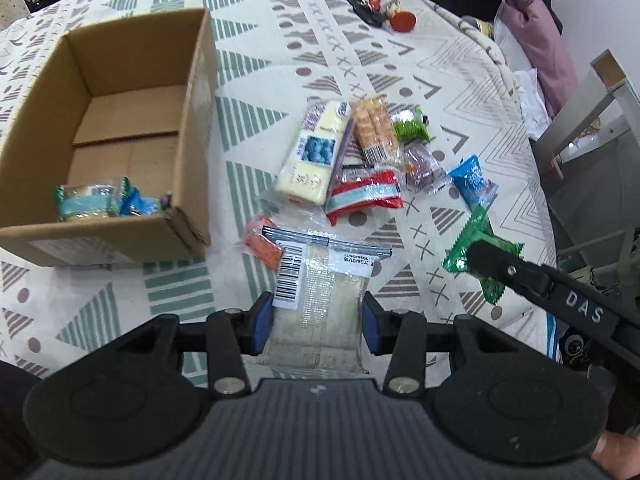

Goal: Organize snacks
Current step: 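Lower both held snacks into the cardboard box and open both tools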

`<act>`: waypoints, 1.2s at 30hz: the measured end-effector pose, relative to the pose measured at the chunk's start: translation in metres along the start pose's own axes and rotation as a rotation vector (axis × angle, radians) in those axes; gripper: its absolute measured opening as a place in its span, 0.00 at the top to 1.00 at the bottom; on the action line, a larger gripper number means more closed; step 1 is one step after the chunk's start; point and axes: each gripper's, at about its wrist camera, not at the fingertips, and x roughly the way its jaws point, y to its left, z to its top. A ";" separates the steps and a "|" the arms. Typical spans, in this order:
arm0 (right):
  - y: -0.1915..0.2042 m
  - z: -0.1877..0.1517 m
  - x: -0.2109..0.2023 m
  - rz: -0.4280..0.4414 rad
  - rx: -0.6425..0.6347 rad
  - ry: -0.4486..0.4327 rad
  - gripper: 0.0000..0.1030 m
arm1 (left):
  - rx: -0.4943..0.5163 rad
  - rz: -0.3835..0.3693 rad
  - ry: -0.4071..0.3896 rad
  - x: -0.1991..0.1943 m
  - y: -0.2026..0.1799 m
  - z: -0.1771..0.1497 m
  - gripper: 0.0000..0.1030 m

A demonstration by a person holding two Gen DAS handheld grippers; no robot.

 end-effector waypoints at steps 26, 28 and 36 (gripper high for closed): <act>0.096 0.028 -0.005 0.054 -0.087 -0.031 0.67 | -0.091 -0.030 -0.122 -0.057 0.061 0.049 0.57; 0.104 0.029 -0.004 0.057 -0.093 -0.030 0.67 | -0.104 -0.033 -0.126 -0.059 0.068 0.053 0.57; 0.139 0.033 0.011 0.073 -0.131 -0.005 0.67 | -0.148 -0.022 -0.139 -0.065 0.106 0.066 0.57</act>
